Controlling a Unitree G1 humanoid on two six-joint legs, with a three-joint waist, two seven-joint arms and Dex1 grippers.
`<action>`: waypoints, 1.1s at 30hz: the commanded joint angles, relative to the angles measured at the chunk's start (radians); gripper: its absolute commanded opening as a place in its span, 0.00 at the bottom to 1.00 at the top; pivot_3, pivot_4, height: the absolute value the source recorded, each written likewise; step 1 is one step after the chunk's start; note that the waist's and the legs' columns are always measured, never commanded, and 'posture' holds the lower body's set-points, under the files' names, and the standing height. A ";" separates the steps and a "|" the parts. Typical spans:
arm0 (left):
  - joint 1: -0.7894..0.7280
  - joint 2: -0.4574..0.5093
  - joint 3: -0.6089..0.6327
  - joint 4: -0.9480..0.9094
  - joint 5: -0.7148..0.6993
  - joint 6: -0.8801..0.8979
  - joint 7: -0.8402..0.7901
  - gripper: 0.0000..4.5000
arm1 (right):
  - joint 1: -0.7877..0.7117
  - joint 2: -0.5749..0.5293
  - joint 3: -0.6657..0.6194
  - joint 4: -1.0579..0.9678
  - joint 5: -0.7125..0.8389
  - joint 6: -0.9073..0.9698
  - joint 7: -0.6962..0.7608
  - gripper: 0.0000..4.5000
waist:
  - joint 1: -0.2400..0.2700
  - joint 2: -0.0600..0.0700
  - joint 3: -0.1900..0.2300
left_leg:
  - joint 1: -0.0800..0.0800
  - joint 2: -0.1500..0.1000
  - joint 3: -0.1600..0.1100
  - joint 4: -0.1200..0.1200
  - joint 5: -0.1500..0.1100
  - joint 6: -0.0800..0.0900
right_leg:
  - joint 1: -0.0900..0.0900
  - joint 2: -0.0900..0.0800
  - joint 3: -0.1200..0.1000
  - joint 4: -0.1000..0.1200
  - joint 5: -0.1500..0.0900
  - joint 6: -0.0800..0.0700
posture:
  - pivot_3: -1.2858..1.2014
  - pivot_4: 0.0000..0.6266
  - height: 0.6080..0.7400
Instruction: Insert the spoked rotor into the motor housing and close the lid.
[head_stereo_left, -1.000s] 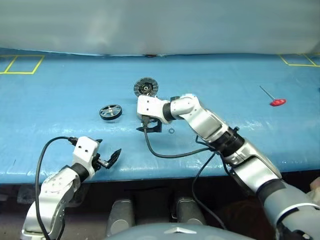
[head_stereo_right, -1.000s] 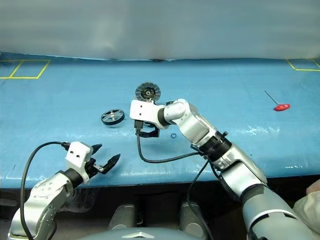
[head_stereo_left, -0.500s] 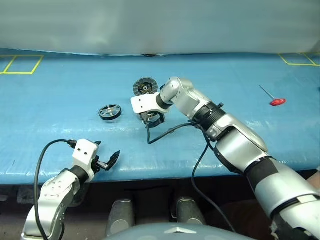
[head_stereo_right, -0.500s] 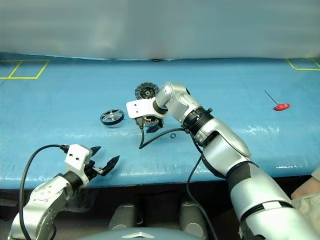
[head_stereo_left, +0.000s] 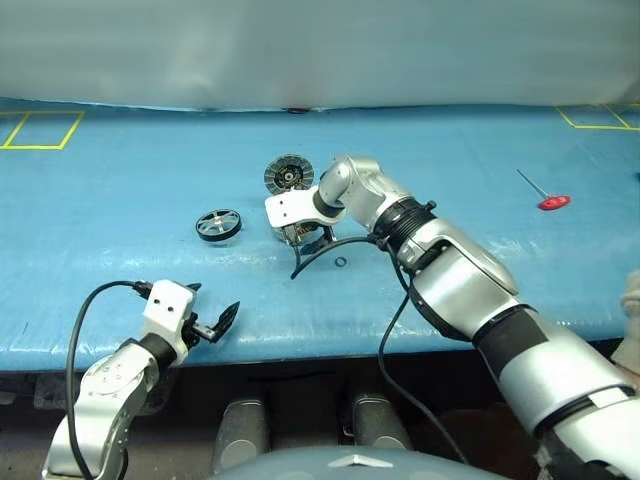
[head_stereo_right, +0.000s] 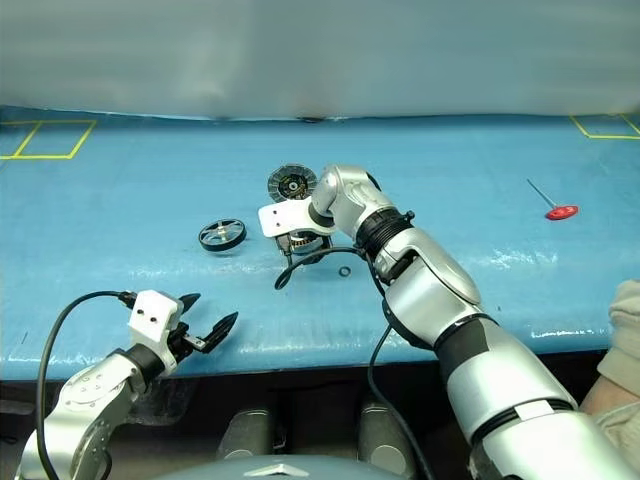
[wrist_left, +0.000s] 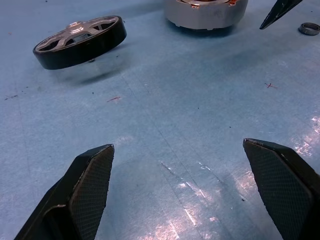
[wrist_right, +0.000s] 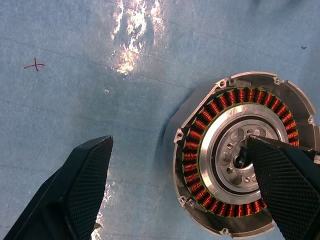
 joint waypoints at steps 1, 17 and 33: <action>0.008 -0.005 0.002 -0.024 0.011 -0.027 0.002 1.00 | -0.044 0.006 -0.037 0.007 -0.011 -0.018 -0.004 1.00 | 0.001 0.000 0.000 | 0.000 0.000 0.000 0.000 0.000 0.000 | 0.000 0.000 0.000 0.000 0.000 0.000 | 0.52 0.24 1.00; 0.027 -0.023 -0.003 -0.010 0.014 -0.053 0.008 1.00 | -0.038 0.040 -0.062 0.091 -0.066 -0.026 -0.048 1.00 | -0.002 0.000 0.000 | 0.000 0.000 0.000 -0.001 0.000 0.000 | 0.000 0.000 0.000 0.001 0.000 -0.001 | 0.52 0.24 1.00; 0.010 -0.036 -0.022 0.009 0.035 -0.068 -0.002 1.00 | -0.018 0.051 -0.071 0.111 -0.106 -0.030 -0.098 1.00 | -0.002 0.000 0.000 | 0.000 0.000 0.000 -0.001 0.000 -0.001 | 0.000 0.000 0.000 0.001 0.000 -0.001 | 0.52 0.24 1.00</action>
